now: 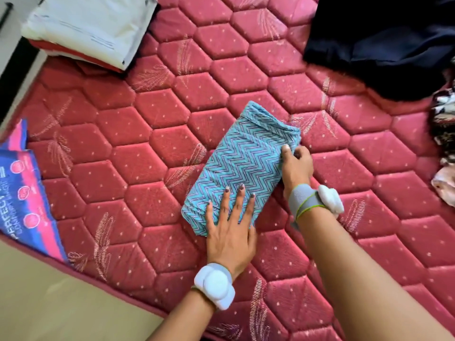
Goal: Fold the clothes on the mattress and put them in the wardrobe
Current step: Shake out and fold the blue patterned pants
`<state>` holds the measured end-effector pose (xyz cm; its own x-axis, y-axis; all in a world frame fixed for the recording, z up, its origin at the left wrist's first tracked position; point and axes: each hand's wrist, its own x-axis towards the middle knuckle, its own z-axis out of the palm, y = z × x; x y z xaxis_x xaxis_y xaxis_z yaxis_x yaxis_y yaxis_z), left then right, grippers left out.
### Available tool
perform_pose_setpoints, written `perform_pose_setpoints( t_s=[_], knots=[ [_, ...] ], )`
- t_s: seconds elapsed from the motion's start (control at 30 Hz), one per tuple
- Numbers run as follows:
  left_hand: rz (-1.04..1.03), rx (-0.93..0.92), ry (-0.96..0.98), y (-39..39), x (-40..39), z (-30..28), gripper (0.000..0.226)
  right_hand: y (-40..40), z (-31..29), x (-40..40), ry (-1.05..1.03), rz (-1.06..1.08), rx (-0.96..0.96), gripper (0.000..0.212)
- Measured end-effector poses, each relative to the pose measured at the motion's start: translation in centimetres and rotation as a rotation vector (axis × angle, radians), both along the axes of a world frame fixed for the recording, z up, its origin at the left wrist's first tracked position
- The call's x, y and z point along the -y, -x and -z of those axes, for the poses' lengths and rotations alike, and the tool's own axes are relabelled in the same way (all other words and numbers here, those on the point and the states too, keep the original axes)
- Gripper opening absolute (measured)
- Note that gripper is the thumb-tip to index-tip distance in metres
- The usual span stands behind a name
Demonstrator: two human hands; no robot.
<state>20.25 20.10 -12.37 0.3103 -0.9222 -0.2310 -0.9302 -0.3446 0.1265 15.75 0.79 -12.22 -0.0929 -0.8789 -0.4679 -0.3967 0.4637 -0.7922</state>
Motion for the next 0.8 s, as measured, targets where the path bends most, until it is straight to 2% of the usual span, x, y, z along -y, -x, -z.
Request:
perform_pose_setpoints(
  t_s=[0.07, 0.13, 0.2, 0.27, 0.3, 0.37, 0.47, 0.57, 0.63, 0.7, 0.8],
  knots=[
    [0.006, 0.008, 0.007, -0.1, 0.1, -0.4, 0.064, 0.2, 0.3, 0.4, 0.015, -0.018, -0.048, 0.014],
    [-0.048, 0.013, 0.034, -0.4, 1.1, -0.8, 0.066, -0.5, -0.1, 0.5, -0.013, -0.076, 0.007, 0.04],
    [-0.1, 0.036, 0.038, -0.4, 2.0, 0.0, 0.067, -0.9, -0.4, 0.2, -0.044, -0.151, -0.026, 0.067],
    [-0.131, 0.034, -0.023, -0.2, 2.3, 1.1, 0.074, -0.6, -0.2, 0.1, -0.005, -0.139, -0.011, 0.079],
    [-0.139, 0.032, -0.042, -0.2, 2.4, 1.6, 0.076, -0.5, 0.0, 0.3, -0.001, -0.104, 0.031, 0.081],
    [-0.143, 0.007, -0.049, -0.3, 2.5, 1.9, 0.076, -0.1, -0.1, 0.1, -0.064, 0.0, 0.194, 0.071],
    [-0.17, -0.063, 0.085, -1.3, 2.4, 0.7, 0.066, 0.7, 0.4, -2.1, -0.146, 0.095, 0.45, 0.058],
    [-0.539, -0.111, 0.245, -4.7, 3.6, -0.2, 0.063, 0.6, 0.2, -5.5, -0.233, 0.052, 0.52, 0.051],
    [-0.654, -0.086, 0.226, -8.2, 4.5, -1.1, 0.07, -0.7, 0.0, -7.1, -0.229, 0.02, 0.511, 0.058],
    [-0.583, -0.276, 0.057, -11.3, 5.9, -1.7, 0.071, -1.9, -1.0, -7.5, -0.251, 0.037, 0.55, 0.067],
    [-0.496, -0.797, -0.19, -16.3, 6.7, -2.5, 0.08, -4.9, -3.1, -7.6, -0.294, -0.008, 0.605, 0.062]
  ],
)
